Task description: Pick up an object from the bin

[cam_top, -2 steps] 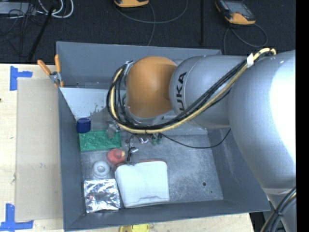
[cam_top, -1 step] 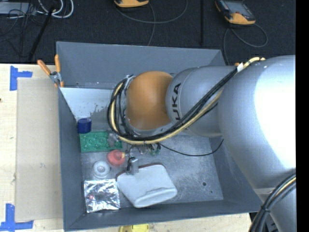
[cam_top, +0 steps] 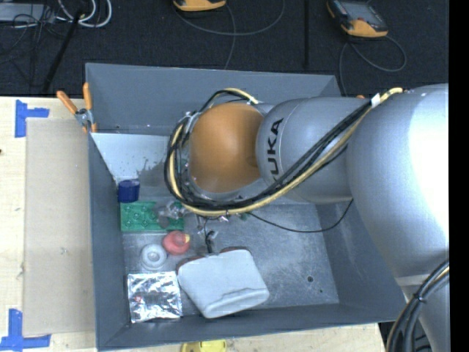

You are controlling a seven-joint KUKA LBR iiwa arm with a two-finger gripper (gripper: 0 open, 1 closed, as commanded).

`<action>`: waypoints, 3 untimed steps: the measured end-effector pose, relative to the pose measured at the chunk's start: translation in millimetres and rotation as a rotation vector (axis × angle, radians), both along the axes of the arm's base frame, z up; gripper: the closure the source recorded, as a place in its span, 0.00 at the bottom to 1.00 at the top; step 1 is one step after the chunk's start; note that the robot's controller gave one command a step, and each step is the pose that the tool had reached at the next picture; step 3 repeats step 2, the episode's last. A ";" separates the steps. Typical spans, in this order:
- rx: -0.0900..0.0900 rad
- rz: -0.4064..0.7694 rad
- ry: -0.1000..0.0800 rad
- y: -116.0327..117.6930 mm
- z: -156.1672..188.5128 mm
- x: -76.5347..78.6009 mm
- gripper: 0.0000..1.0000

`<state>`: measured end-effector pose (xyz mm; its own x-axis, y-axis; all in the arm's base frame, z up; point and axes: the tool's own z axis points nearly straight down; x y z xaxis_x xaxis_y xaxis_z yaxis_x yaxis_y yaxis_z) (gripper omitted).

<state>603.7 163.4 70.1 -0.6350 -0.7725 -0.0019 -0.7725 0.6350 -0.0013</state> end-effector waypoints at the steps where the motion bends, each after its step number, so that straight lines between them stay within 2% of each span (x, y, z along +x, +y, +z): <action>1: 0.005 -0.005 -0.006 1.2 2.9 1.9 1.00; 2: 0.002 -0.009 -0.006 3.0 77.3 4.0 1.00; 3: 0.002 -0.009 -0.006 3.0 77.3 4.0 1.00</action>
Offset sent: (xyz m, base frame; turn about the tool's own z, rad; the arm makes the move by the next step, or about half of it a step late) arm 0.0000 0.0000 0.0000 0.0000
